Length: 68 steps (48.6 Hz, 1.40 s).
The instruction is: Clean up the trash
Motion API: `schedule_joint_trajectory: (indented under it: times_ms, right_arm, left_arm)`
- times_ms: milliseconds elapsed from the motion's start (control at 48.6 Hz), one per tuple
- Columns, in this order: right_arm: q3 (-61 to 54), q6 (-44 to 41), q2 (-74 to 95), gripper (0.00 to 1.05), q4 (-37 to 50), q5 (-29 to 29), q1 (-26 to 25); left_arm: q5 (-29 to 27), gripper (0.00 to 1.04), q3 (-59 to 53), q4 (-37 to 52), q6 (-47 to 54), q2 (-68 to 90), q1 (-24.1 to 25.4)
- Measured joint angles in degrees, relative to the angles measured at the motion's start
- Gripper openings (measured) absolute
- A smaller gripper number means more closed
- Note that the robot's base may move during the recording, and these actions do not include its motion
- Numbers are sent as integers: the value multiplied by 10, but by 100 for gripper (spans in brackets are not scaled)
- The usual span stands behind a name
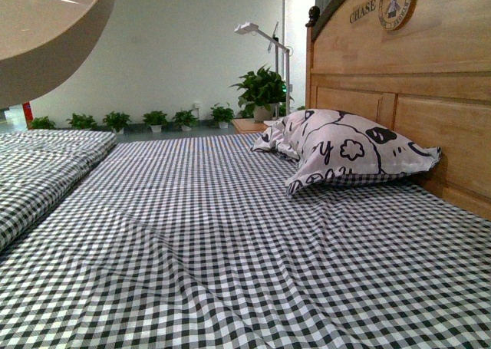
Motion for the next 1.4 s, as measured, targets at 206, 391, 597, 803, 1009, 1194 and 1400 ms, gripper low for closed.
schedule_joint_trajectory:
  times_ms: [206,391,597,803,1009,1194,1400]
  right_arm:
    - [-10,-2,-79,20,-45,18,10]
    - [-10,-10,-89,20,-49,36,24]
    - [-9,-12,-87,20,-52,100,49]
    - [-9,-16,-87,20,-55,122,59]
    - [-9,-16,-87,20,-55,124,59]
    - [-9,-16,-87,20,-55,124,59]
    - [-9,-16,-87,20,-55,123,59]
  left_arm:
    - [-95,25,-63,-47,-26,-132,-62]
    - [-107,25,-82,-88,-67,-186,-67]
    - [-90,25,-88,-94,-106,-206,-57]
    - [-90,25,-88,-94,-119,-209,-57]
    - [-90,25,-89,-94,-119,-209,-57]
    - [-89,25,-89,-94,-119,-209,-56]
    - [-89,25,-89,-94,-119,-209,-56]
